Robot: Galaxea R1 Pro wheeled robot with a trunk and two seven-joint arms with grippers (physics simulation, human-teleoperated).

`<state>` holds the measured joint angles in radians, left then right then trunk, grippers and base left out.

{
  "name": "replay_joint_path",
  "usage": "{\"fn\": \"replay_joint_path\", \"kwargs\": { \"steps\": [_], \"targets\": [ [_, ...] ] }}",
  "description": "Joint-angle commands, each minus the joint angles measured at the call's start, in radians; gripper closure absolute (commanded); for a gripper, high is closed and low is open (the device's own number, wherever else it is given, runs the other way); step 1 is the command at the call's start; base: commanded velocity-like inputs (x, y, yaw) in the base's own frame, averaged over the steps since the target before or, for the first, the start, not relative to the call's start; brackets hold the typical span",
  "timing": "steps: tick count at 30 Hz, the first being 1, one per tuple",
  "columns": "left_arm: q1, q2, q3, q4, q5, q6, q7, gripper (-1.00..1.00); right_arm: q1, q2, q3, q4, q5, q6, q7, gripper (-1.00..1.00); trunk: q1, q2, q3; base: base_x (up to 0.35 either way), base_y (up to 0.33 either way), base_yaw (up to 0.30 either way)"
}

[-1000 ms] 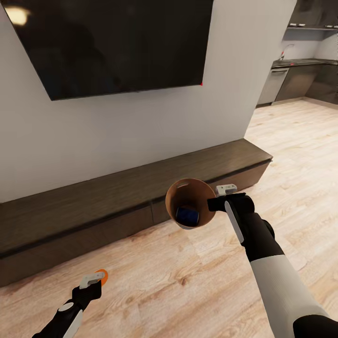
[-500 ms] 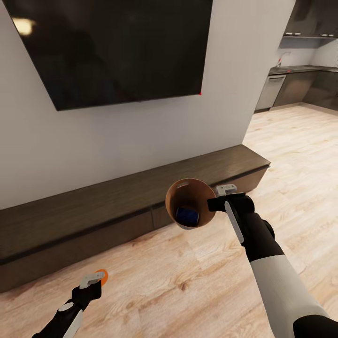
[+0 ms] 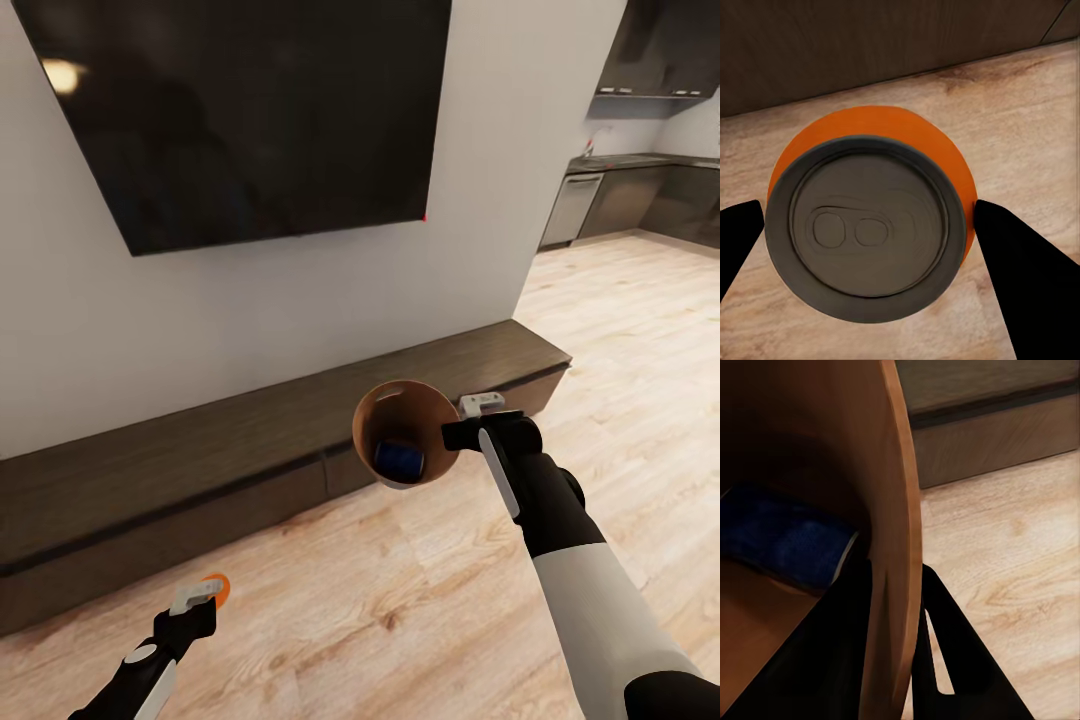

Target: Put the three can of soda from the living room inside the tash can in the kitchen.

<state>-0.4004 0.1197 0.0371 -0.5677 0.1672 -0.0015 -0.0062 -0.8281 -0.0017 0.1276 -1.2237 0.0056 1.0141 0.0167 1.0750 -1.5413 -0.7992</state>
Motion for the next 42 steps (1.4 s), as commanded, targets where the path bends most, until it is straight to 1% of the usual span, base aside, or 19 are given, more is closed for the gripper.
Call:
{"fn": "replay_joint_path", "kwargs": {
  "steps": [1, 42],
  "targets": [
    [0.000, 0.000, 0.000, 0.000, 0.000, 0.000, 0.000, 1.00, 0.000, 0.000, 0.000, 0.000, -0.012, 0.000, 0.004, 1.00, -0.004, 0.007, 0.005, 0.000, 0.000, 0.000],
    [0.000, 0.000, 0.000, 0.000, 0.000, 0.000, 0.000, 1.00, 0.001, 0.003, 0.000, 0.001, -0.012, 0.000, 0.004, 1.00, -0.161, 0.294, 0.201, 0.000, 0.000, 0.000]
  ]
}}
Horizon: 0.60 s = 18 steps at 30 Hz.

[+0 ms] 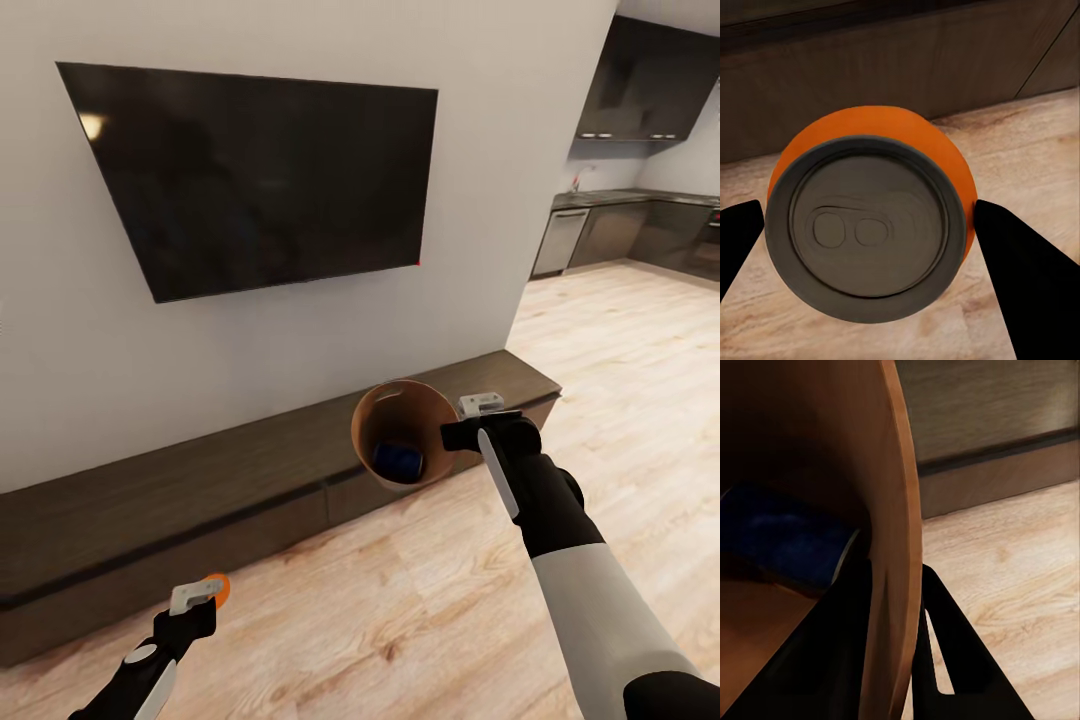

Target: Put the three can of soda from the living room inside the tash can in the kitchen.

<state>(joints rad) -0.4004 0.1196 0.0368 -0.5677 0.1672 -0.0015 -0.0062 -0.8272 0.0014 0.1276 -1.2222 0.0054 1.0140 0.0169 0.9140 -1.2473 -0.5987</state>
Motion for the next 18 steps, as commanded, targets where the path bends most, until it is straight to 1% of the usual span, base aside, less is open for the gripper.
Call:
{"fn": "replay_joint_path", "kwargs": {
  "steps": [1, 11, 15, 18],
  "targets": [
    [0.000, 0.000, 0.000, 0.000, 0.000, 0.000, 0.000, 1.00, 0.000, 0.000, 0.000, 0.000, -0.012, 0.000, 0.003, 1.00, -0.004, 0.007, 0.005, 0.000, 0.000, 0.000],
    [0.000, 0.000, 0.000, 0.000, 0.000, 0.000, 0.000, 1.00, 0.001, 0.000, 0.000, 0.002, -0.012, 0.000, 0.004, 1.00, -0.042, 0.077, 0.053, 0.000, 0.000, 0.000],
    [0.000, 0.000, 0.001, -0.013, 0.000, -0.001, -0.001, 1.00, 0.002, 0.000, 0.000, 0.003, -0.011, -0.001, 0.004, 1.00, -0.042, 0.077, 0.059, 0.000, 0.000, 0.000],
    [0.000, 0.000, 0.004, -0.065, 0.001, 0.001, -0.013, 1.00, 0.003, 0.000, 0.000, 0.004, -0.011, -0.001, 0.003, 1.00, -0.042, 0.077, 0.061, 0.000, 0.000, 0.000]
  ]
}}
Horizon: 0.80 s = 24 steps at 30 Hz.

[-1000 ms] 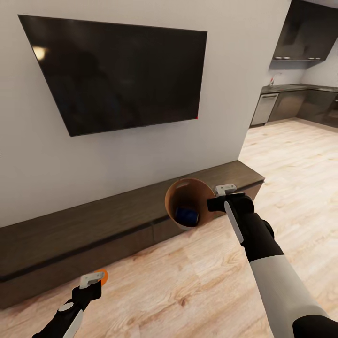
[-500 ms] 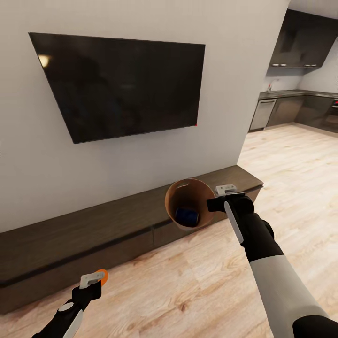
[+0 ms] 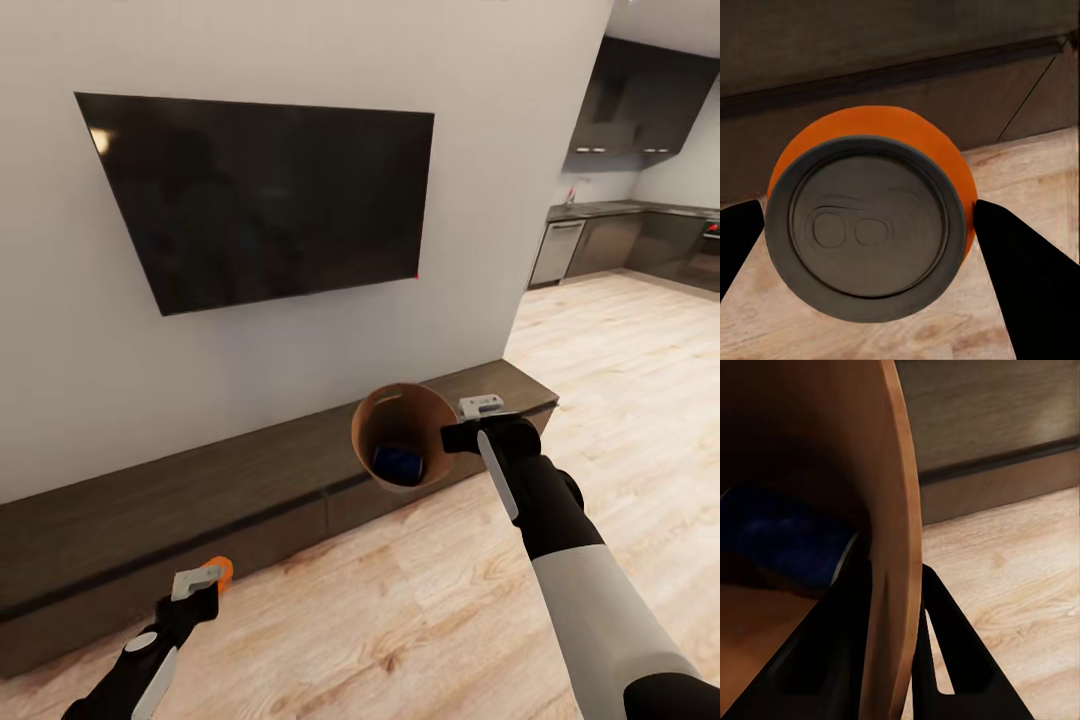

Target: Put the three can of soda from the living room inside the tash can in the kitchen.

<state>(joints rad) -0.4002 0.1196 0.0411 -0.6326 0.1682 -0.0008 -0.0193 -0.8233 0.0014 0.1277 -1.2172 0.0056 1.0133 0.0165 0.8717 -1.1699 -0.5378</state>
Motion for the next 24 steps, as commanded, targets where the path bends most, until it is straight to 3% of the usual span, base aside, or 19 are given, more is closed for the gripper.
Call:
{"fn": "replay_joint_path", "kwargs": {
  "steps": [1, 4, 11, 13, 15, 19, 22, 24],
  "targets": [
    [0.001, 0.001, 0.003, -0.033, 0.000, 0.001, -0.022, 1.00, 0.001, 0.000, 0.000, 0.000, -0.011, 0.000, 0.004, 1.00, 0.000, 0.000, 0.000, 0.000, 0.000, 0.000],
    [0.000, 0.001, 0.006, -0.083, 0.002, 0.005, -0.080, 1.00, 0.003, 0.000, 0.000, 0.003, -0.010, -0.001, 0.003, 1.00, 0.000, 0.000, 0.001, 0.000, 0.000, 0.000],
    [0.001, 0.002, 0.008, -0.144, 0.004, 0.014, -0.111, 1.00, 0.013, -0.002, 0.000, 0.038, -0.009, -0.003, 0.003, 1.00, 0.000, 0.000, 0.001, 0.000, 0.000, 0.000],
    [0.001, 0.002, 0.008, -0.171, 0.005, 0.041, -0.112, 1.00, 0.016, -0.002, 0.000, 0.066, -0.009, -0.005, 0.003, 1.00, 0.000, 0.000, 0.001, 0.000, 0.000, 0.000],
    [0.001, 0.002, 0.008, -0.224, 0.006, 0.134, -0.114, 1.00, 0.018, -0.003, 0.000, 0.129, -0.009, -0.007, 0.003, 1.00, 0.000, 0.000, 0.001, 0.000, 0.000, 0.000],
    [0.001, 0.002, 0.008, -0.261, 0.006, 0.184, -0.142, 1.00, 0.019, -0.003, 0.000, 0.181, -0.009, -0.009, 0.003, 1.00, 0.000, 0.000, 0.001, 0.000, 0.000, 0.000],
    [0.001, 0.002, 0.009, -0.276, 0.007, 0.208, -0.242, 1.00, 0.019, -0.003, 0.000, 0.229, -0.009, -0.012, 0.003, 1.00, 0.000, 0.000, 0.001, 0.000, 0.000, 0.000],
    [0.001, 0.002, 0.009, -0.285, 0.007, 0.255, -0.343, 1.00, 0.019, -0.003, 0.000, 0.266, -0.009, -0.014, 0.002, 1.00, 0.000, 0.000, 0.001, 0.000, 0.000, 0.000]
  ]
}}
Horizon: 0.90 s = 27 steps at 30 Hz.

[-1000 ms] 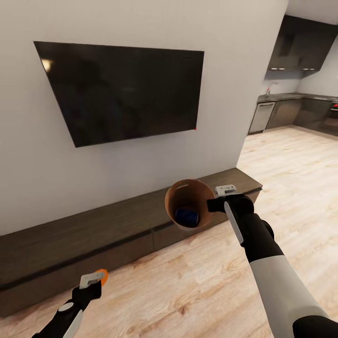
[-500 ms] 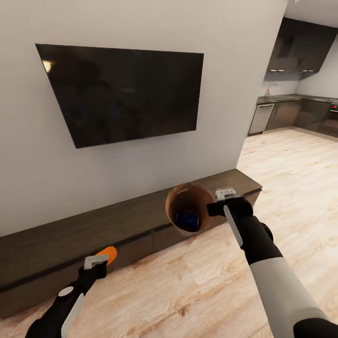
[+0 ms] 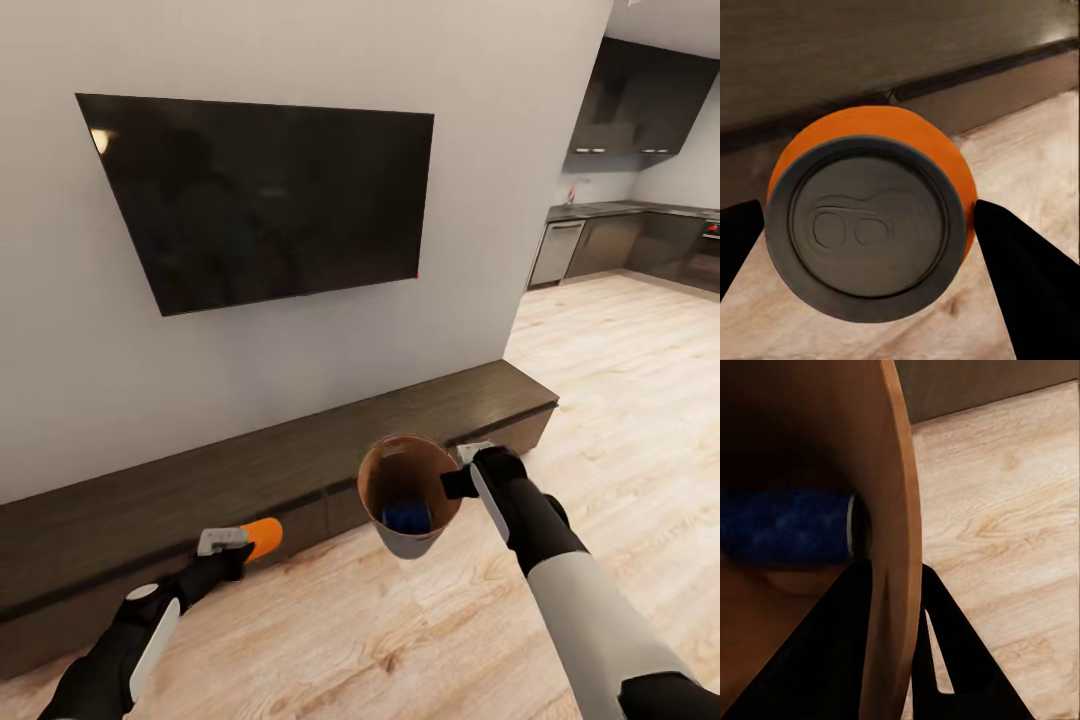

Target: Put the three can of soda from the living room inside the tash can in the kitchen.

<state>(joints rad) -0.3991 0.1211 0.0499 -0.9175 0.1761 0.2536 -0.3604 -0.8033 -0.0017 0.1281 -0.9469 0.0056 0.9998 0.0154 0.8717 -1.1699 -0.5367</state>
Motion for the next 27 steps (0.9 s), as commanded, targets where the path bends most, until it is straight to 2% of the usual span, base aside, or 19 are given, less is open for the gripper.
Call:
{"fn": "replay_joint_path", "kwargs": {
  "steps": [1, 4, 6, 13, 14, 18, 25, 27],
  "targets": [
    [0.000, 0.000, 0.001, -0.010, -0.001, 0.026, -0.041, 1.00, -0.001, 0.000, -0.001, 0.015, -0.009, -0.002, 0.003, 1.00, 0.000, 0.000, 0.000, 0.000, 0.000, 0.000],
    [-0.001, 0.000, 0.001, -0.039, -0.001, 0.063, -0.092, 1.00, -0.001, 0.000, -0.001, 0.061, -0.009, -0.031, 0.003, 1.00, 0.000, 0.000, 0.000, 0.000, 0.000, 0.000],
    [0.000, 0.000, 0.001, -0.059, 0.000, 0.079, -0.119, 1.00, -0.001, 0.000, -0.001, 0.112, -0.010, -0.077, 0.004, 1.00, 0.000, 0.000, 0.000, 0.000, 0.000, 0.000],
    [0.000, 0.001, 0.003, -0.078, 0.002, 0.092, -0.255, 1.00, -0.001, 0.000, -0.001, 0.167, -0.010, -0.109, 0.004, 1.00, 0.000, 0.000, 0.000, 0.000, 0.000, 0.000],
    [0.000, 0.001, 0.004, -0.083, 0.002, 0.121, -0.326, 1.00, -0.001, 0.000, -0.001, 0.173, -0.010, -0.112, 0.005, 1.00, 0.000, 0.000, 0.000, 0.000, 0.000, 0.000],
    [0.000, 0.002, 0.012, -0.133, 0.000, 0.210, -0.464, 1.00, -0.001, 0.000, -0.001, 0.183, -0.010, -0.114, 0.005, 1.00, 0.000, 0.000, 0.000, 0.000, 0.000, 0.000],
    [0.000, 0.002, 0.015, -0.201, 0.002, 0.241, -0.540, 1.00, -0.001, 0.000, 0.000, 0.236, -0.012, -0.161, 0.005, 1.00, 0.000, 0.000, 0.000, 0.000, 0.000, 0.000],
    [0.000, 0.002, 0.015, -0.211, 0.002, 0.258, -0.591, 1.00, -0.001, 0.000, 0.001, 0.263, -0.012, -0.173, 0.005, 1.00, 0.000, 0.000, 0.000, 0.000, 0.000, 0.000]
  ]
}}
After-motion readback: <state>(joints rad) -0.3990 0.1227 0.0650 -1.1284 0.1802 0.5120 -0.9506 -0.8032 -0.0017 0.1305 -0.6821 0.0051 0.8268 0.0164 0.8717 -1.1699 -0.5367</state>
